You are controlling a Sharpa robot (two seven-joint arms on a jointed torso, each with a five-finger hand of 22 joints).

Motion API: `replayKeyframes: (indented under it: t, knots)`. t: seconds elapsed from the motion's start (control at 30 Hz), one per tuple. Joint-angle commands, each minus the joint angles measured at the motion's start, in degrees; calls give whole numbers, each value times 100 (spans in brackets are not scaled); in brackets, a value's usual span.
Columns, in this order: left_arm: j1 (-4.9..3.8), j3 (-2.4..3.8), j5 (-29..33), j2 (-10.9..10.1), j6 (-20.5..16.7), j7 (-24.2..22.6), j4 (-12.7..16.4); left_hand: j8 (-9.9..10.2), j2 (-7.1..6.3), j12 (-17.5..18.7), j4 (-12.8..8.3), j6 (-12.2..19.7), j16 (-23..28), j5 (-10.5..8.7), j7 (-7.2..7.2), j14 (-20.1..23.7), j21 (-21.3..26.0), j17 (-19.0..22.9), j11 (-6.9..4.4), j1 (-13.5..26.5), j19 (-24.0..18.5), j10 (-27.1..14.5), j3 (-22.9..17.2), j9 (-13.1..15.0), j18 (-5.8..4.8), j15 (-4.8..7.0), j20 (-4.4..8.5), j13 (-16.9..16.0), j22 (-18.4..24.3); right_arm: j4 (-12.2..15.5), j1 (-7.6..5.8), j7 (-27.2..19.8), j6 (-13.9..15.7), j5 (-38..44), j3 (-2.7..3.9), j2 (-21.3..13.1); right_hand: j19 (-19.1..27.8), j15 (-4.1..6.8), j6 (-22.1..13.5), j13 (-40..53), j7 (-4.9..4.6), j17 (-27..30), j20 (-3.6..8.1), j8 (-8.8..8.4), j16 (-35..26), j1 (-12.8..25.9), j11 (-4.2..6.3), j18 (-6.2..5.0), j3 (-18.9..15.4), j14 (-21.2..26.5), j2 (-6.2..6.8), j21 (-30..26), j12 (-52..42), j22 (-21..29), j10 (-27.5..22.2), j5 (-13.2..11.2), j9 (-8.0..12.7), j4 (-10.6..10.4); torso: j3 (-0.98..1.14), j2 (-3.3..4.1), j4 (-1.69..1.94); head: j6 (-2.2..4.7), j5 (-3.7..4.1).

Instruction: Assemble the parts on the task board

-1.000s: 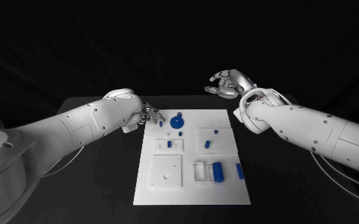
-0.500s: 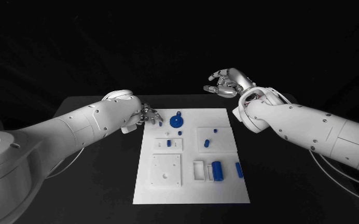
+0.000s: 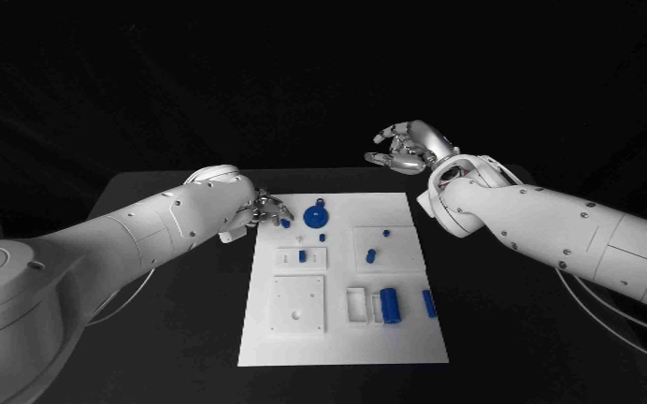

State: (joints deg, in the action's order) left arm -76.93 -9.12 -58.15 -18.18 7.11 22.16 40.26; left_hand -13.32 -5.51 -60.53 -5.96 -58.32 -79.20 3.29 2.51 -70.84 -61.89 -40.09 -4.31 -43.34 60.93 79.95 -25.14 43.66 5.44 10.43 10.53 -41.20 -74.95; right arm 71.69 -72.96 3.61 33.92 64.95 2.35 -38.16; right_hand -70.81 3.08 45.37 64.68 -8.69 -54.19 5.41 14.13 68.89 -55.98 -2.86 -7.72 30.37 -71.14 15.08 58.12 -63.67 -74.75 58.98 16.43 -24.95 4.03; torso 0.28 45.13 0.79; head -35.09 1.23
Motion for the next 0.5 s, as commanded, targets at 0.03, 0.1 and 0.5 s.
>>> replayKeyframes:
  t: [0.03, 0.1, 0.5]
  knots:
    - [3, 3, 115, 14, -90, -123, 12, 30, 59, -33, 37, 16, -21, -16, 6, -34, -43, -9, 28, 1, -3, -1, -2, 2, 106, -17, 515, -10, -123, -4, -1, -44, -27, 16, 4, 7, -2, 24, -37, -6, -92, -9, 33, 29, -38, -6, -19, -728, -7, 5, -47, -22, -35, -9, -41, 33, -7, -39, 5, 4, 16, -11, -3]
    - [2, 4, 122, 13, -93, -128, 14, 31, 76, -37, 28, 16, -19, -11, 7, -33, -50, -16, 30, -17, -10, -2, -9, -2, 111, -19, 513, -11, -123, -6, -1, -45, -28, 16, 4, 10, -2, 24, -37, -7, -92, -10, 33, 29, -38, -7, -19, -727, -7, 4, -47, -22, -35, -10, -41, 33, -7, -39, 7, 6, 19, -9, -8]
    - [1, 4, 301, 34, -38, -161, -1, 33, 431, -67, -243, 10, -2, 52, 28, -25, -137, -86, 52, -291, -77, -12, -58, -26, 129, -42, 482, -15, -121, -1, -1, -37, -27, 17, 4, 1, -3, 24, -37, -9, -92, -10, 34, 30, -38, -10, -19, -727, -8, 4, -47, -22, -37, -11, -42, 34, -8, -40, 1, 0, 12, 3, -12]
